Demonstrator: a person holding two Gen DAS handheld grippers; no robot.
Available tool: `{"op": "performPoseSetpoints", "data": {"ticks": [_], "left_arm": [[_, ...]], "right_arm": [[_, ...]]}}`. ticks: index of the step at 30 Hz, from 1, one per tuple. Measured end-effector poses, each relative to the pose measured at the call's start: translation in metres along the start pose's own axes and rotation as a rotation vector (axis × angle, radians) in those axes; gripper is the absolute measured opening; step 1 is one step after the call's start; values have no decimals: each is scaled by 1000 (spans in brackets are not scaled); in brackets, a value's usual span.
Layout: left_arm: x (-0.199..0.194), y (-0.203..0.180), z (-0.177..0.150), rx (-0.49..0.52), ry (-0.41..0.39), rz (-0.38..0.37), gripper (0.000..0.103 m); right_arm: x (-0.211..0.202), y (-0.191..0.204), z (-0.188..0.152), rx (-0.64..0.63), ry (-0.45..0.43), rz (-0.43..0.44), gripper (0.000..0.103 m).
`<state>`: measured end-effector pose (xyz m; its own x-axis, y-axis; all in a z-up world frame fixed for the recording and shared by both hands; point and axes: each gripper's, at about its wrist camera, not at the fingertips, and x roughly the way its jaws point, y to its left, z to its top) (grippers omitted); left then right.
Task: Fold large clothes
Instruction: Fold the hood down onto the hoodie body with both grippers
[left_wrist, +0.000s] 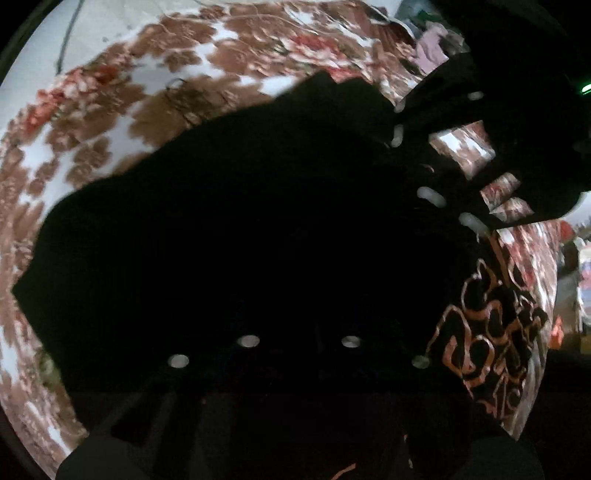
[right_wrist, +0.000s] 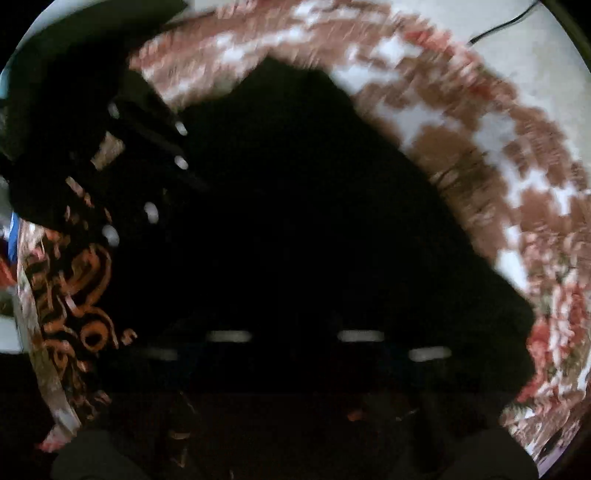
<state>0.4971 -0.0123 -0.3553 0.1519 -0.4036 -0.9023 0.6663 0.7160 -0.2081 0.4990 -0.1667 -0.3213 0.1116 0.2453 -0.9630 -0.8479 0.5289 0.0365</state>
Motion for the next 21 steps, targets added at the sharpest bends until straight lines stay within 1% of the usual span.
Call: {"op": "performPoseSetpoints", "data": {"ticks": [2, 4, 7, 8, 10, 11, 12, 13, 15, 17, 19, 21], "left_arm": [[-5, -4, -2, 17, -7, 2, 7], [-22, -21, -6, 62, -27, 16, 7], [-47, -57, -17, 173, -24, 52, 7], [-54, -67, -23, 187, -27, 40, 7], [-55, -79, -33, 173, -23, 17, 13], [-50, -83, -42, 168, -17, 18, 17], [-44, -85, -48, 160, -8, 25, 27], [-35, -85, -57, 140, 4, 39, 37], [-21, -82, -70, 88, 6, 38, 39], [-10, -79, -84, 24, 5, 36, 40], [-2, -79, -99, -47, -1, 17, 40], [0, -84, -113, -96, -5, 6, 41]], "right_arm": [[-2, 9, -3, -33, -17, -15, 9], [-21, 19, -11, -25, -52, -22, 8], [-56, 42, -35, 18, -114, -2, 8], [-62, 52, -46, 30, -118, 3, 8], [-55, 68, -64, 52, -80, 18, 8], [-48, 74, -67, 58, -62, 24, 8], [-39, 79, -75, 72, -41, 28, 9], [-31, 83, -82, 96, -21, 34, 13], [-15, 89, -95, 159, 1, 58, 20], [-4, 97, -106, 206, 12, 78, 43], [2, 104, -113, 225, 20, 99, 51], [0, 115, -120, 228, 34, 120, 53]]}}
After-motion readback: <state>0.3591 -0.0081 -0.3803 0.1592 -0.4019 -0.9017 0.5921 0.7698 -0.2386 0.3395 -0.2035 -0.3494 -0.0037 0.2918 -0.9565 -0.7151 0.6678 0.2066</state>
